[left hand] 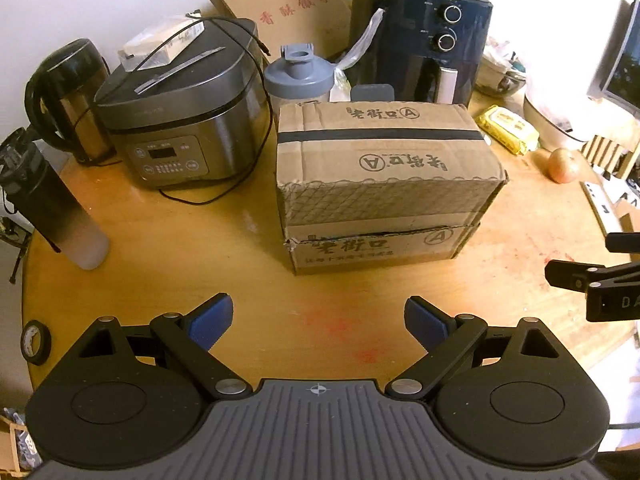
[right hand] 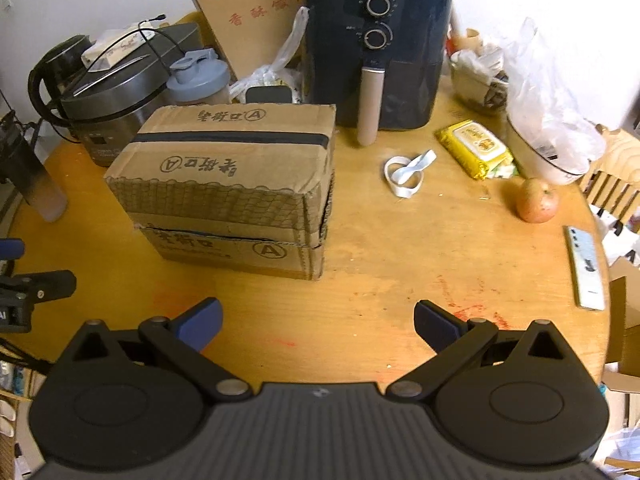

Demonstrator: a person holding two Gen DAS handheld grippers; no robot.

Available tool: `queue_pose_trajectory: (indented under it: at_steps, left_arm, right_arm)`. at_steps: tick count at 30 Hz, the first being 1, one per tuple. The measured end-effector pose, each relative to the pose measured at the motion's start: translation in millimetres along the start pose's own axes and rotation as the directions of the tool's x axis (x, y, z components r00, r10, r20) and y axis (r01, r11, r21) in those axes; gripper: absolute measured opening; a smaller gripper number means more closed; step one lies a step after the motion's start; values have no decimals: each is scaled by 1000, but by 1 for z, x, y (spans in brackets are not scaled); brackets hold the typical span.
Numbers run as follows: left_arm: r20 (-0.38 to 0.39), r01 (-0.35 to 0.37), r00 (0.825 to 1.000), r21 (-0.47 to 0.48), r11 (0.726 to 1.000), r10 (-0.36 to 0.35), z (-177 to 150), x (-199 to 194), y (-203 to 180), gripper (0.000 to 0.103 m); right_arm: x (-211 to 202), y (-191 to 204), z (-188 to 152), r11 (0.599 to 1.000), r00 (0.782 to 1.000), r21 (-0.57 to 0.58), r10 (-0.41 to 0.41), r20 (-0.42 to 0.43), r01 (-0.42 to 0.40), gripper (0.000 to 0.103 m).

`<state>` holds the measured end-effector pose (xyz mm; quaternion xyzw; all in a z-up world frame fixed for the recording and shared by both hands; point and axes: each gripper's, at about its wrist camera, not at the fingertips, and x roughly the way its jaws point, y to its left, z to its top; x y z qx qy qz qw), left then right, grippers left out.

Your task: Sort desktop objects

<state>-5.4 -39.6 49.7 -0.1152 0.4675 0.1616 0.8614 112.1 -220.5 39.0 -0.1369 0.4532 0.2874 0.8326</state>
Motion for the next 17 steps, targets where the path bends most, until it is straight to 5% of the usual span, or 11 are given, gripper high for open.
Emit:
queue_pose_trajectory:
  at_steps: [17]
  left_arm:
    - [6,2,1000,-10,1000,-2,-4,-1,-10,95]
  right_arm:
    - [-1,-2,-9,1000,1000,-2,1,-18,-1,103]
